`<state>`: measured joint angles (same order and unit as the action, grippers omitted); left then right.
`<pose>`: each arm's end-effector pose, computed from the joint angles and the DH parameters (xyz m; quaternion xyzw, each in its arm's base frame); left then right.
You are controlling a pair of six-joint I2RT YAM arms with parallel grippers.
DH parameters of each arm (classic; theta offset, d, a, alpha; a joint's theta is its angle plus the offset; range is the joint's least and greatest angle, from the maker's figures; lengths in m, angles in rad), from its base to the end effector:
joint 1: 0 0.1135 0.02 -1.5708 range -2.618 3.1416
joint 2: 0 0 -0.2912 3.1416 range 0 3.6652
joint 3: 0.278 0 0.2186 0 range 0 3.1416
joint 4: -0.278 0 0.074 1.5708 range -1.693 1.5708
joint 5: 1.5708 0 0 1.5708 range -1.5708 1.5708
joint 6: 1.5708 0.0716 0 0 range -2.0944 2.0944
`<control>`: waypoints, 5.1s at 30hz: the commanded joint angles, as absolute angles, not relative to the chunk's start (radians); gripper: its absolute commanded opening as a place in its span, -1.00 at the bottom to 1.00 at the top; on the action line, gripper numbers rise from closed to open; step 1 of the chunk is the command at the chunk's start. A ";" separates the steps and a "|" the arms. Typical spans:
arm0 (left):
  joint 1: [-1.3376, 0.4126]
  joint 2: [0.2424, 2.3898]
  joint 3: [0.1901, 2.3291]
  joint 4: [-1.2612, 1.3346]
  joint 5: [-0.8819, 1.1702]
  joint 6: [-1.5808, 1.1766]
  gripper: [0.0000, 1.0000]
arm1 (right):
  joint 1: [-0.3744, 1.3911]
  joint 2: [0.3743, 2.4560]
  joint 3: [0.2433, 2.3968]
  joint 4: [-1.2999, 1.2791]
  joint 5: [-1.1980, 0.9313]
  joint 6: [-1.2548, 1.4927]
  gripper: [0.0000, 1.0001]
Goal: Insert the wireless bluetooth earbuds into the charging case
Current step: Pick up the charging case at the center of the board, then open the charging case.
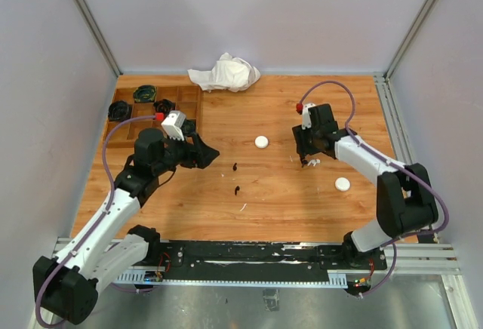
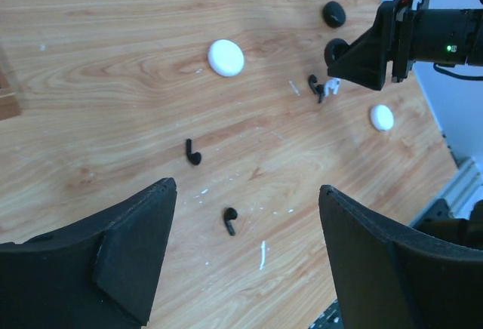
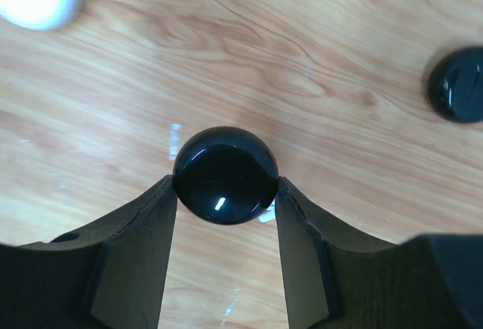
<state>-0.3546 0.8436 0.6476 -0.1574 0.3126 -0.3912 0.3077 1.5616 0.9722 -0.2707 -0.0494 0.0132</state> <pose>0.1589 -0.0823 0.2998 0.0742 0.8119 -0.3247 0.4795 0.3042 0.1004 0.2274 -0.1460 0.9258 0.0784 0.3396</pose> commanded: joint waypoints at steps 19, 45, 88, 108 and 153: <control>-0.546 0.954 0.547 0.308 0.334 -0.670 0.42 | 0.879 1.168 0.612 0.459 0.175 0.001 -0.13; -0.648 1.038 0.584 0.359 0.242 -0.642 0.05 | 0.978 1.216 0.579 0.654 0.035 -0.055 -0.11; -0.654 1.021 0.607 0.303 0.249 -0.566 -0.58 | 0.983 1.220 0.551 0.718 0.013 -0.071 0.06; -0.654 0.990 0.753 0.075 0.444 -0.174 -0.80 | 0.656 0.994 0.532 0.529 -0.726 -0.097 0.65; -0.657 0.954 0.731 0.130 0.721 -0.017 -0.35 | 0.653 1.112 0.647 0.482 -0.953 -0.012 -0.79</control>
